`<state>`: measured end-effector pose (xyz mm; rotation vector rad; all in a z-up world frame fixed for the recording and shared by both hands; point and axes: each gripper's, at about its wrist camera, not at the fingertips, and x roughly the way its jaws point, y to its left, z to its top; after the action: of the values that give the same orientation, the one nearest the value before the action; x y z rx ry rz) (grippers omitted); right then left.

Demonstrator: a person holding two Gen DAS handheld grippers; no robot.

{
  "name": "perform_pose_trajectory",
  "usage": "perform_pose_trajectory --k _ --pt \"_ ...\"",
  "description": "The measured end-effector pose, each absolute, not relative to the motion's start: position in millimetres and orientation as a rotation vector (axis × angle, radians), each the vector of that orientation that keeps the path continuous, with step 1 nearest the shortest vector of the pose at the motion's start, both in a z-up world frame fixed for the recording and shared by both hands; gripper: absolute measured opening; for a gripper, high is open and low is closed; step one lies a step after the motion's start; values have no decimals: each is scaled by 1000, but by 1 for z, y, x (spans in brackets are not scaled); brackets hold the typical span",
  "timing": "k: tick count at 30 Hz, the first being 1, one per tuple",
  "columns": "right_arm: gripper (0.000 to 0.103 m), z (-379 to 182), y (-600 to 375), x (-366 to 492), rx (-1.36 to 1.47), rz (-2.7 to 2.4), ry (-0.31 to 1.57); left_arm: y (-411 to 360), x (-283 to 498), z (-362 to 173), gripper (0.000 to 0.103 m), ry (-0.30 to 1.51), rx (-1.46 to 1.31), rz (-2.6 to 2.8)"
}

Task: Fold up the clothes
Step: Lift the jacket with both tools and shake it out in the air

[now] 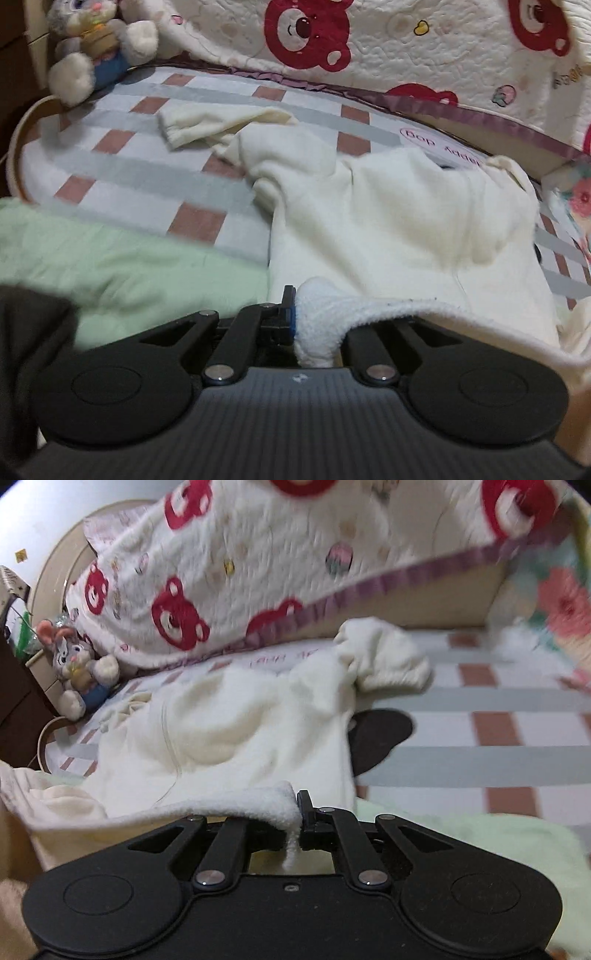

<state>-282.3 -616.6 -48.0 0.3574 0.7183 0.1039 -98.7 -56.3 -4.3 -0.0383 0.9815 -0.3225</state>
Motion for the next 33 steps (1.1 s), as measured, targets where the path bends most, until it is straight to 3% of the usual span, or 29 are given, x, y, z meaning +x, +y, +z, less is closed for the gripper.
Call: perform_pose_trajectory --k 5,8,10,14,16,18,23,30,33 --pt "6 -48 -638 -167 354 81 719 -96 20 24 5 880 -17 -271" --pt "6 27 -672 -105 376 -45 545 -99 78 112 5 743 -126 -250" --pt "6 91 -673 -115 352 -58 383 -97 90 186 5 642 -178 -276" --pt "6 220 -669 -147 286 -63 53 -104 44 315 5 299 -96 -295" --pt "6 284 -667 -164 251 -64 -112 -90 5 345 5 185 -129 -337" --pt "6 303 -657 -204 175 -65 -224 -77 -34 354 5 107 -151 -362" --pt "6 258 -640 -294 124 36 -173 -44 -114 284 5 194 -172 -390" --pt "6 33 -622 -358 242 -5 342 -34 -150 44 5 776 -147 -334" --pt "6 -57 -621 -369 348 -56 510 -37 -158 -15 5 901 -132 -284"
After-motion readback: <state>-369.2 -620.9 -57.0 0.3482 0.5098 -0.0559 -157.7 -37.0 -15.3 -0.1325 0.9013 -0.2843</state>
